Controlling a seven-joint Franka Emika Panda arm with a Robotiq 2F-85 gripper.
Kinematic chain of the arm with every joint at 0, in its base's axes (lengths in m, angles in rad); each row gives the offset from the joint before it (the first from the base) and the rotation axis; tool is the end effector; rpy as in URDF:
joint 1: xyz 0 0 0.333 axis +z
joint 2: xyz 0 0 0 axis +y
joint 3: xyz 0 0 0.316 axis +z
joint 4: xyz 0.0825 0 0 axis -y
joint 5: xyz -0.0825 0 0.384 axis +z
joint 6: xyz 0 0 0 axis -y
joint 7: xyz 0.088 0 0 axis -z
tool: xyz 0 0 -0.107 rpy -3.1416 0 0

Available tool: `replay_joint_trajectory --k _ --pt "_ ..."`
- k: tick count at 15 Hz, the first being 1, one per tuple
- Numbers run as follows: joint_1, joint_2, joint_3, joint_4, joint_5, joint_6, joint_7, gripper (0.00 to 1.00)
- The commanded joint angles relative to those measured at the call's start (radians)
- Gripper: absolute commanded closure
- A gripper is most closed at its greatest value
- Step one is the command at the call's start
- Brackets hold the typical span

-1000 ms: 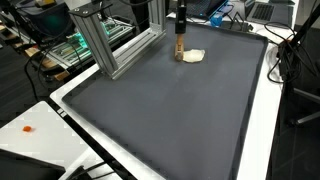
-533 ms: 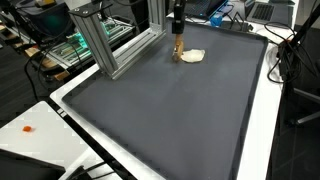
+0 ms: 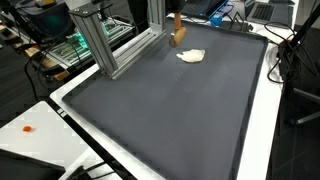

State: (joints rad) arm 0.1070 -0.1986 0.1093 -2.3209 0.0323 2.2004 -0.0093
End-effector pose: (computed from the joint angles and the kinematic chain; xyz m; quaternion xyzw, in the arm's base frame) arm 0.4733 0.1062 0.4277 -0.9939 -0.1029 -0.0381 0.0066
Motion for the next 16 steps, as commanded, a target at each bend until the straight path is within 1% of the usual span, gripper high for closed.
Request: replay_joint_trajectory --k 1,5,11,16 --pt "0.001 -0.157 0.010 -0.060 0.014 -0.071 0.108 0.77" --pt "0.005 -0.261 0.020 -0.083 0.027 -0.143 0.177 0.77" --pt "0.019 -0.390 0.037 -0.137 0.034 -0.212 0.180 0.77" --pt "0.035 -0.474 0.045 -0.197 0.075 -0.229 0.187 0.77"
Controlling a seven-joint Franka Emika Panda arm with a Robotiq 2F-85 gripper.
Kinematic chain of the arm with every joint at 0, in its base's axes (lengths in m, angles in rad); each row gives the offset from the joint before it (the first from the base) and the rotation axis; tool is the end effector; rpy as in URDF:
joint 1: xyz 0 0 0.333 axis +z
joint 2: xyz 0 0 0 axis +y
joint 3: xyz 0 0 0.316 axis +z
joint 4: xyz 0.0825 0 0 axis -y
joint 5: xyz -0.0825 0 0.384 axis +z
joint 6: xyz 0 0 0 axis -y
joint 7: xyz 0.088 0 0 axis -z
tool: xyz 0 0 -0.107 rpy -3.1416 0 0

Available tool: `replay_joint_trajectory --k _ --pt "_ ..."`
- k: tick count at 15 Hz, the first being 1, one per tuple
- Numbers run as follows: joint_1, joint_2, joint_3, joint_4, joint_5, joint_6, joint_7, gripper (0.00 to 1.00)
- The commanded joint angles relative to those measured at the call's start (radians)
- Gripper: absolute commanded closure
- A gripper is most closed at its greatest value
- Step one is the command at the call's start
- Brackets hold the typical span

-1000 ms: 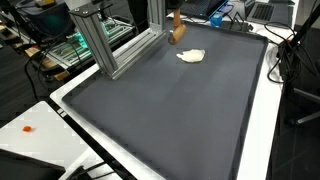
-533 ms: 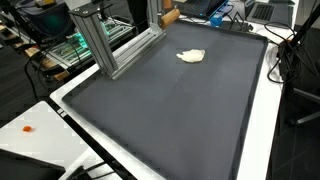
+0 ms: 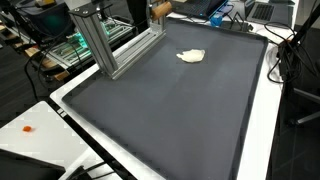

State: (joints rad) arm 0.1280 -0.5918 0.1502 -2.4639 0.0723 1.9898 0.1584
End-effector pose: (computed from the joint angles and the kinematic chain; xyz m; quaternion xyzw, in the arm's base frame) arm 0.3673 0.1147 0.5073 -0.9977 -0.0367 -0.0571 0.0038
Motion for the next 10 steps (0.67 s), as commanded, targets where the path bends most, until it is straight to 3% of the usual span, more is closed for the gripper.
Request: replay_joint_trajectory --k 1,10 --pt "0.016 -0.095 0.007 -0.067 0.039 -0.019 0.020 0.77" --pt "0.034 -0.187 0.023 -0.154 0.064 -0.056 0.022 0.77"
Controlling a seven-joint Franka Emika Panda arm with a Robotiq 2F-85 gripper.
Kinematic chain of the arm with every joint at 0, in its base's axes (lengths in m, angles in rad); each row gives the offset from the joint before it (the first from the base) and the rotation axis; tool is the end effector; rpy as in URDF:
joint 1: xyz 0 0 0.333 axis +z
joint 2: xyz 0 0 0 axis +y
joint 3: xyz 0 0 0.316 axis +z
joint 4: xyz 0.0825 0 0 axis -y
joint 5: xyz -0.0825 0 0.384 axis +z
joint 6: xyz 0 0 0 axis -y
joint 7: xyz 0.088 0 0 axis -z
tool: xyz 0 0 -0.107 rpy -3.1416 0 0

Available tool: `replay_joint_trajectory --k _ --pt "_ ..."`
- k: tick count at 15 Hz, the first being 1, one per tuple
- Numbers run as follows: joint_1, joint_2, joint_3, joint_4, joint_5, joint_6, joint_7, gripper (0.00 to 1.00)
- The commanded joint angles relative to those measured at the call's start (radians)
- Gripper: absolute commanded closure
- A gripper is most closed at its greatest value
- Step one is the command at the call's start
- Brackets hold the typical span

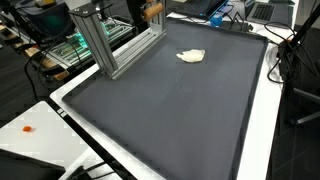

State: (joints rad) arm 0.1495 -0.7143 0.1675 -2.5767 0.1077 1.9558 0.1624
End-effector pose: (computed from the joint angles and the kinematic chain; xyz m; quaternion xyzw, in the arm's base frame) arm 0.3258 0.1181 0.4923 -0.9982 -0.0414 -0.0439 0.0058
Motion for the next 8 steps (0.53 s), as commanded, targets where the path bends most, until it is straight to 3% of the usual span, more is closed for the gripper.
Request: replay_joint_trajectory --k 1,8 --pt "0.014 -0.074 0.008 -0.049 0.032 -0.022 0.019 0.77" --pt "0.023 -0.124 0.021 -0.106 0.043 -0.010 0.033 0.77"
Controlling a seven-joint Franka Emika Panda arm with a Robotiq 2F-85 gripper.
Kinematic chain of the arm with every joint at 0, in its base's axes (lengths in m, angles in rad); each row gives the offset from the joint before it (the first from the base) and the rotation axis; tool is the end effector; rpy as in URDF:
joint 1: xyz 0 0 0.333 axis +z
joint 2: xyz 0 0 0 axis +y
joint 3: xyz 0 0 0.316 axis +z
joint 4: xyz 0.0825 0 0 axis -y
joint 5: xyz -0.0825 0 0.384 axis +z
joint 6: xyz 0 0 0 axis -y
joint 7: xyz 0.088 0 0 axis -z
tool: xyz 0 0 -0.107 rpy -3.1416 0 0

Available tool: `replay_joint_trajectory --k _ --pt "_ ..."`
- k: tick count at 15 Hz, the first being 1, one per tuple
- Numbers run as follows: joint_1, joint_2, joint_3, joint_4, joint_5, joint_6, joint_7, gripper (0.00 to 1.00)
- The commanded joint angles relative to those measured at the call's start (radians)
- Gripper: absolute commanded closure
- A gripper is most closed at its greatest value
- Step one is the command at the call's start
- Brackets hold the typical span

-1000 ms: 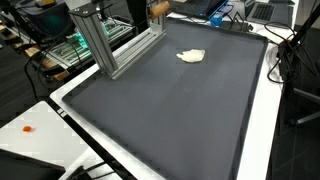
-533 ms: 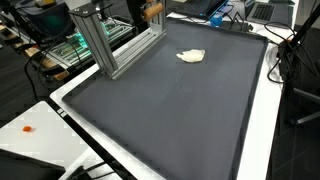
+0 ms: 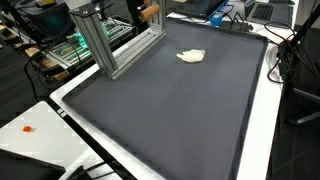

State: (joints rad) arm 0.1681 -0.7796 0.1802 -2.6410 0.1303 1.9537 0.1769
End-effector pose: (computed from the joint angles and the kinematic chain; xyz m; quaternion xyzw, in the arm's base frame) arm 0.3046 0.1221 0.4819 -0.9982 -0.0409 -0.0424 0.0085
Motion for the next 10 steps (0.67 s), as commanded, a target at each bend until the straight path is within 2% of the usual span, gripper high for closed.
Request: replay_joint_trajectory --k 1,10 --pt "0.006 -0.063 0.009 -0.049 0.025 -0.006 0.019 0.77" --pt "0.013 -0.078 0.016 -0.076 0.031 -0.002 0.008 0.77"
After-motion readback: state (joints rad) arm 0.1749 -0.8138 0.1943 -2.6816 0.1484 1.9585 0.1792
